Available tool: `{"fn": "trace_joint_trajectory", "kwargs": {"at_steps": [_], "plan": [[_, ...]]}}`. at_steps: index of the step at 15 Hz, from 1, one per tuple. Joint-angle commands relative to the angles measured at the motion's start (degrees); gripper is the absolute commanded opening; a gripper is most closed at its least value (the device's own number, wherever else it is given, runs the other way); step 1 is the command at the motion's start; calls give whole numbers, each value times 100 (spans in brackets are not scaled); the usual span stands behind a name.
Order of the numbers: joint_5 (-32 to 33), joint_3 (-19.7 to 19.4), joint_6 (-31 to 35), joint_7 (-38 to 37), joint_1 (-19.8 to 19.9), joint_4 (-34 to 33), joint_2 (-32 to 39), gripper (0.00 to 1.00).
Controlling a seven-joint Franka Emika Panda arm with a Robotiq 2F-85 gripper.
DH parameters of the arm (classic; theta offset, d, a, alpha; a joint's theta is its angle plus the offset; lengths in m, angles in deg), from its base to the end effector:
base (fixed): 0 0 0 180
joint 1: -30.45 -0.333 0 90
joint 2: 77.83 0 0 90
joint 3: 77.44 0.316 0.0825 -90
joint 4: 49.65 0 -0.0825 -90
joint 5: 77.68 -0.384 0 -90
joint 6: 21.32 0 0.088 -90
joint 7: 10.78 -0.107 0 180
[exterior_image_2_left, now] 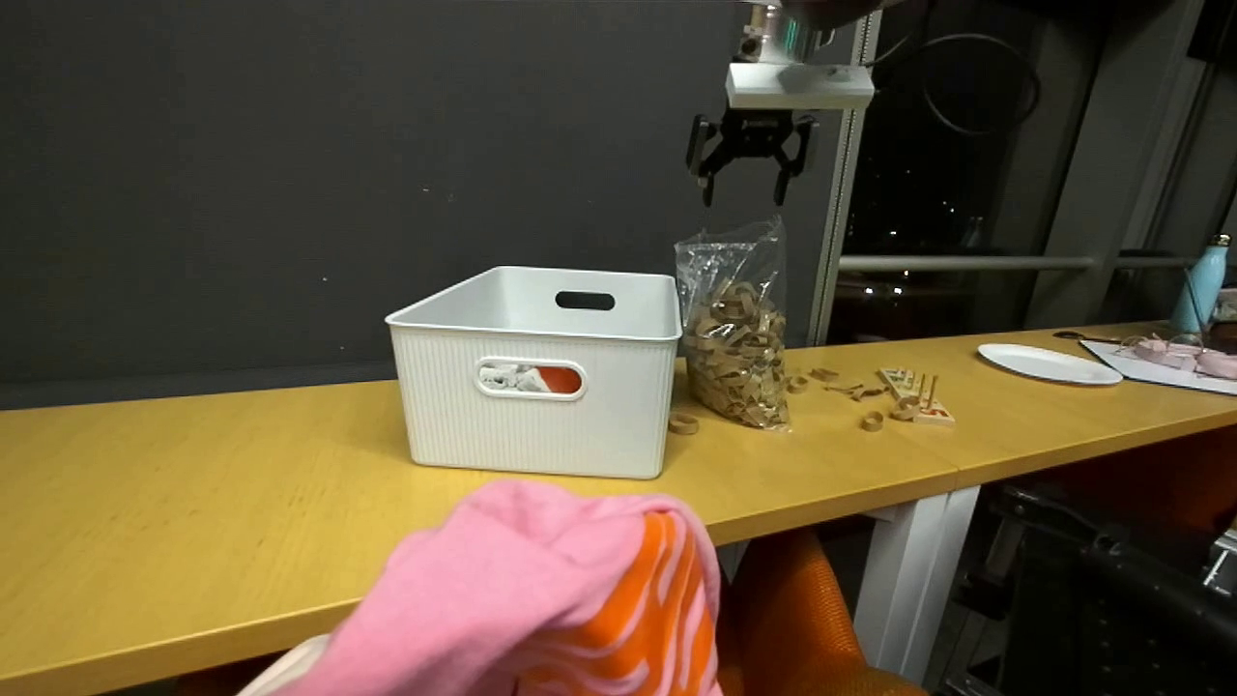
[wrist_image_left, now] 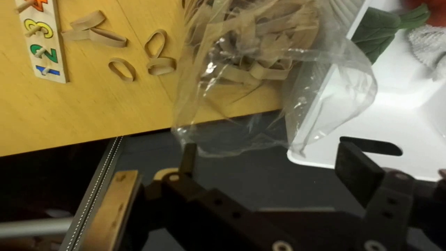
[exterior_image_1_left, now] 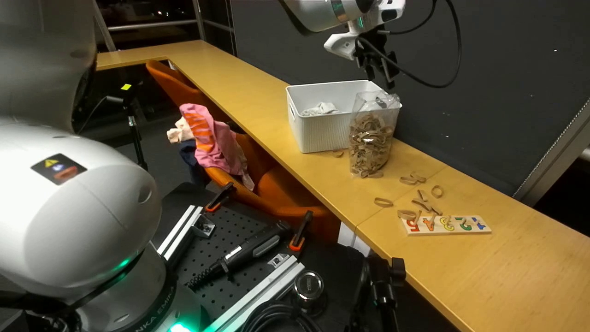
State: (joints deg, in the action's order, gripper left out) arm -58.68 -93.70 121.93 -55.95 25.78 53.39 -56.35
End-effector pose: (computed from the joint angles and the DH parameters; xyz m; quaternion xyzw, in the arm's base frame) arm 0.6625 -0.1156 0.3826 0.9099 -0.3426 0.2043 0.1138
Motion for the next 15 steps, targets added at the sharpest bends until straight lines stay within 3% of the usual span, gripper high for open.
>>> {"fn": "trace_joint_trajectory", "kwargs": {"at_steps": [1, 4, 6, 9, 10, 13, 15], "plan": [[618, -279, 322, -430, 79, 988, -1053, 100], [434, -330, 495, -212, 669, 1510, -1501, 100], [-181, -307, 600, 313, 1202, 1810, -1569, 100], [-1671, -211, 634, 1593, 1842, 1878, -1180, 100], [-2152, -4, 609, 1989, 2131, 1841, -987, 100], [-3466, 155, 289, 3109, 2408, 1383, -266, 100], [-3863, 272, 88, 3437, 2549, 1105, 168, 100]]}}
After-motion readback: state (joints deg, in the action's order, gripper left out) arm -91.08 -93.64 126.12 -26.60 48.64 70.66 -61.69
